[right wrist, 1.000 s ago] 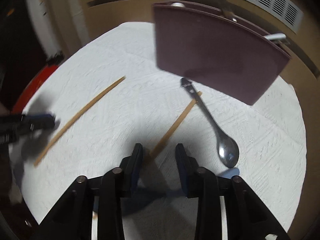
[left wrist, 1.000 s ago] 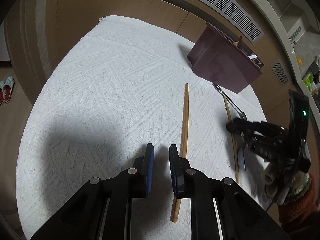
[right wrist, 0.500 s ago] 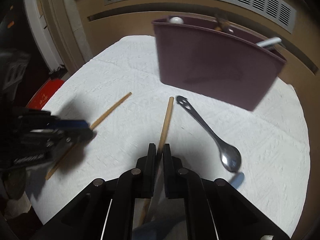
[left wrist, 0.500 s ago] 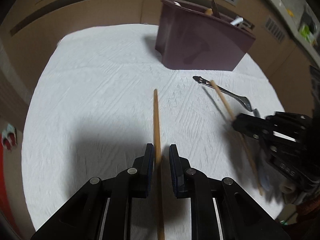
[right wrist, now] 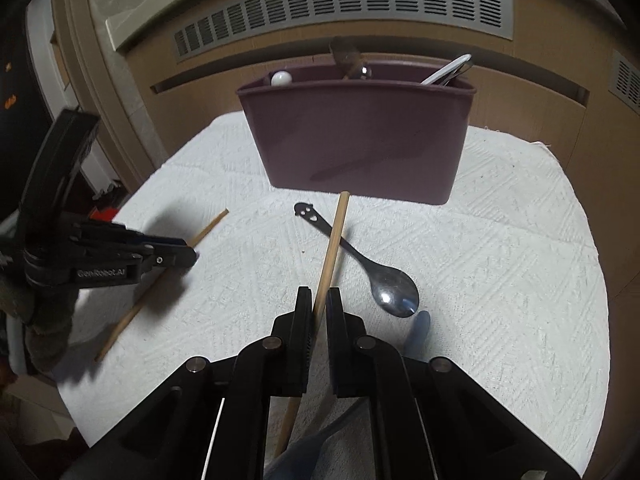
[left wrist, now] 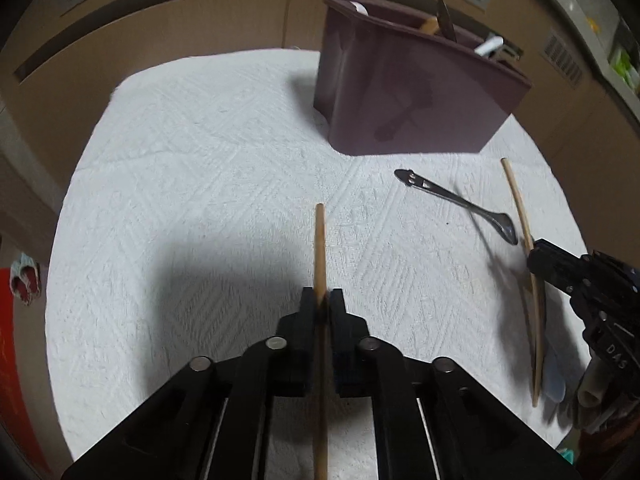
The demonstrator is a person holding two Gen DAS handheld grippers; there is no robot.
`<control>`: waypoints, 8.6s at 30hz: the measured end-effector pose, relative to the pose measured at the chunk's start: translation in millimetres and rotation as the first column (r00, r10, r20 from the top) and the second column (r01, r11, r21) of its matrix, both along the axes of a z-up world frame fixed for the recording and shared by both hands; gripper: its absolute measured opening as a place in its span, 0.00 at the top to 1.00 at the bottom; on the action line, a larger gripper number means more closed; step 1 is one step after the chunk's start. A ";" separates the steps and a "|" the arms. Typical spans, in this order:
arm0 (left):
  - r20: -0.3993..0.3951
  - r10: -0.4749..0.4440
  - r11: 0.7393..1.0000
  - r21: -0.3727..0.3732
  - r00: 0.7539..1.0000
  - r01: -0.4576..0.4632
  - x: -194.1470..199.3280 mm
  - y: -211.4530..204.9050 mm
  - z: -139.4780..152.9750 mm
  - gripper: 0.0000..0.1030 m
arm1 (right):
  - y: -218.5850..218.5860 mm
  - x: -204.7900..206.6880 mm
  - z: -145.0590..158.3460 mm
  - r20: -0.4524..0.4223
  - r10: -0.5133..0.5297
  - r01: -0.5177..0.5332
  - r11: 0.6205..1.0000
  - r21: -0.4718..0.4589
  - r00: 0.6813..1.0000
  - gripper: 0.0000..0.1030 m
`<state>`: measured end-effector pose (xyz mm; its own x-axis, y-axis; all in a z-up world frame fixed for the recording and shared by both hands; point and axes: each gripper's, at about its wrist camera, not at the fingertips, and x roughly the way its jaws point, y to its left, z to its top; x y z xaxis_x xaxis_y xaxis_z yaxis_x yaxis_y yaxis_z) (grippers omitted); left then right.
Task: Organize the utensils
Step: 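Lift both chopsticks toward the maroon caddy with both grippers, then lower both chopsticks into the caddy and open both grippers, then move both open grippers down toward the metal spoon and blue spoon on the towel, then grasp the metal smiley spoon with the left gripper while the right gripper grasps the blue spoon, then adjust the grip on the metal spoon with the left gripper while the right gripper holds the blue spoon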
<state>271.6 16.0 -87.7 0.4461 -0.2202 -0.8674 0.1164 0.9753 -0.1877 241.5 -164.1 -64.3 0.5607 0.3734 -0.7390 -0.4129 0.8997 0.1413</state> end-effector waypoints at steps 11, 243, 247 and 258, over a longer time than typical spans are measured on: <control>0.101 0.076 0.987 -0.152 0.992 -0.060 -30.4 10.1 30.1 0.96 | -15.4 -16.1 28.3 0.046 -0.013 0.011 0.999 0.051 0.999 0.94; 0.341 -0.061 0.976 -0.175 0.938 0.127 -88.9 -45.7 69.2 0.71 | -52.5 -44.7 37.7 0.027 -0.108 0.106 0.993 0.056 0.994 0.89; 0.364 -0.044 0.977 -0.180 0.930 0.117 -94.8 -41.1 81.8 0.91 | -48.3 -49.6 47.6 0.052 -0.098 0.095 0.993 0.067 0.994 0.89; 0.322 -0.080 0.972 -0.183 0.943 0.145 -76.4 -42.2 67.2 0.84 | -50.5 -49.8 54.2 0.088 -0.112 0.110 0.993 0.035 0.990 0.89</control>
